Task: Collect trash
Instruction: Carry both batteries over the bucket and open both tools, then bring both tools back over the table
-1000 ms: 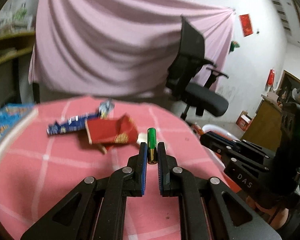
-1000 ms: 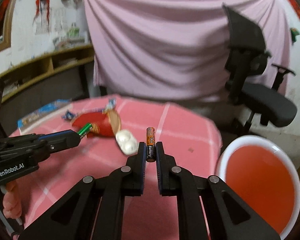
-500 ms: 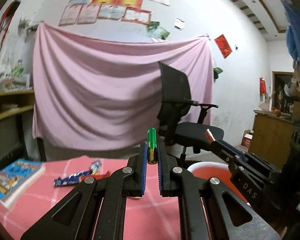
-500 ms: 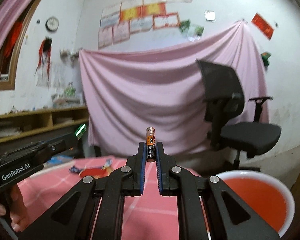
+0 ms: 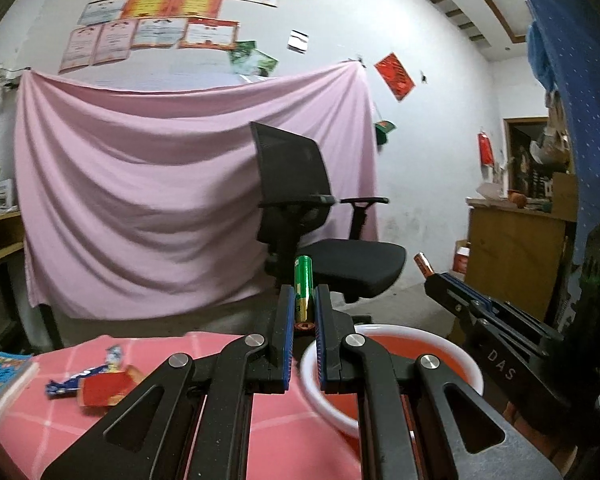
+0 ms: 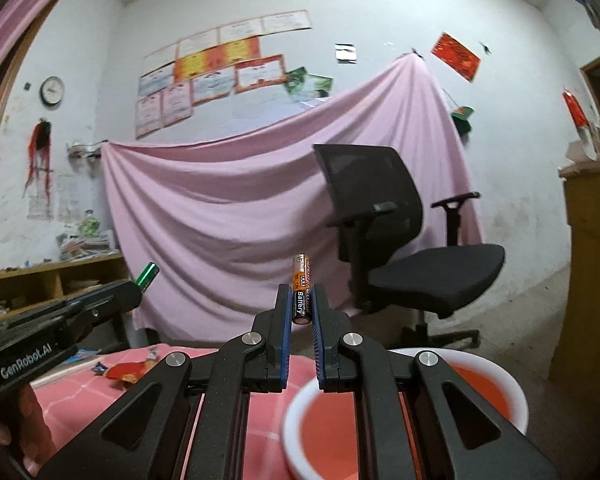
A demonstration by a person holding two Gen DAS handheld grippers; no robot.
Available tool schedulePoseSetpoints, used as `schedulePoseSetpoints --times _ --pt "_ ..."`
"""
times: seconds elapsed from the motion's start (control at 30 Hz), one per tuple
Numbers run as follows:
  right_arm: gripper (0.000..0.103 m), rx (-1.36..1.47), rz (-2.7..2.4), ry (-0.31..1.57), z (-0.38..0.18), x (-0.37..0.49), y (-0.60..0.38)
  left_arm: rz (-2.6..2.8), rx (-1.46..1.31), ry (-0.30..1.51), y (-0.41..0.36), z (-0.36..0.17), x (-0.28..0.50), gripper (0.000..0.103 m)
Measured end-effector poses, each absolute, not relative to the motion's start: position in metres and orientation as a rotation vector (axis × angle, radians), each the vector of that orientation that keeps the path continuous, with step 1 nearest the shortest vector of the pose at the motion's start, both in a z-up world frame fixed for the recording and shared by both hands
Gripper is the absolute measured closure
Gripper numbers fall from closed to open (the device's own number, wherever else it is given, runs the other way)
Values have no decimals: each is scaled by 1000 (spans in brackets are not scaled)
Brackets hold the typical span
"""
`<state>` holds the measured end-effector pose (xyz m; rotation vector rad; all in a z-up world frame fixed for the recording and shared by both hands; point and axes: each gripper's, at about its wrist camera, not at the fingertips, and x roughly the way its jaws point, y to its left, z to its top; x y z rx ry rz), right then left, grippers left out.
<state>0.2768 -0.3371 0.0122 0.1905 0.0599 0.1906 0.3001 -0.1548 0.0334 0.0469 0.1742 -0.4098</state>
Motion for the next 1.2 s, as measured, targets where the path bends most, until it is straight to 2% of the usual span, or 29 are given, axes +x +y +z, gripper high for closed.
schedulePoseSetpoints --times 0.23,0.63,0.93,1.2 --pt "95 240 103 164 -1 288 -369 -492 39 242 -196 23 323 96" --pt "95 360 58 400 -33 316 -405 -588 0 527 -242 -8 367 96" --pt "95 391 67 513 -48 325 -413 -583 -45 659 -245 -20 384 96" --pt "94 392 73 546 -53 326 -412 -569 -68 698 -238 -26 383 95"
